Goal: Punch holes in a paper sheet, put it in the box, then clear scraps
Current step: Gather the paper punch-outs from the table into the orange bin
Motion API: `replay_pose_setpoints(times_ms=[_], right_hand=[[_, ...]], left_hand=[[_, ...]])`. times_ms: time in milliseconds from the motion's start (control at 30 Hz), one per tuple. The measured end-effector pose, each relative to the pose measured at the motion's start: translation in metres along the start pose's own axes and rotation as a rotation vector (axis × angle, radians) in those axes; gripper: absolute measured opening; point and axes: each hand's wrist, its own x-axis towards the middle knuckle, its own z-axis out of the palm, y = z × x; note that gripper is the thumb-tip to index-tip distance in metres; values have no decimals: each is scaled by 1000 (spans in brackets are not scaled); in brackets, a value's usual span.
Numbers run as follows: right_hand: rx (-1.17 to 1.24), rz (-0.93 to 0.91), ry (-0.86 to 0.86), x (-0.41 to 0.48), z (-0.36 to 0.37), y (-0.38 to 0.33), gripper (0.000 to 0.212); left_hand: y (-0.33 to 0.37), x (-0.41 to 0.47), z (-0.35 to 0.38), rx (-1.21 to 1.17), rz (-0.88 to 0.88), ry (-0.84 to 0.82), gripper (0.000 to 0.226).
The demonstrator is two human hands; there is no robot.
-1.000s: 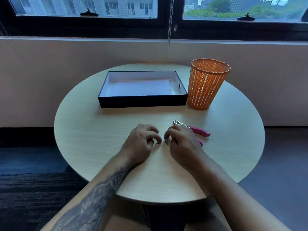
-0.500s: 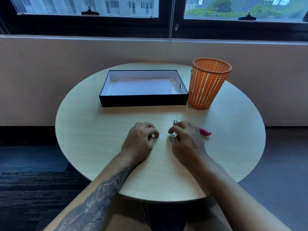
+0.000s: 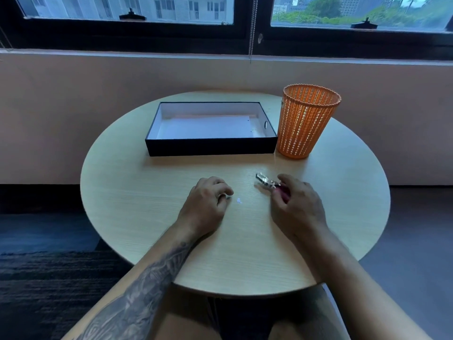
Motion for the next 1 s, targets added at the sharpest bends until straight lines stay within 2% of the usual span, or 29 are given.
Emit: replay_pose_setpoints(times_ms=[133, 333, 500, 567, 633, 767, 833, 1000], right_hand=[[140, 111, 23, 16, 1, 1, 23], [65, 148, -10, 43, 10, 0, 33], [-55, 100, -24, 44, 16, 2, 35], [-122, 35, 33, 41, 18, 1, 33], [-87, -121, 63, 30, 20, -5, 26], [42, -506, -165, -2, 27, -25, 21], [50, -554, -217, -5, 29, -29, 22], [53, -538, -236, -3, 31, -26, 16]], left_hand=[[1, -1, -1, 15, 16, -14, 18], [0, 0, 0, 25, 16, -11, 17], [1, 0, 0, 35, 17, -8, 15], [2, 0, -1, 36, 16, -8, 15], [1, -1, -1, 37, 17, -9, 15], [3, 0, -2, 53, 20, -11, 17], [3, 0, -2, 52, 19, -10, 19], [3, 0, -3, 39, 10, -12, 20]])
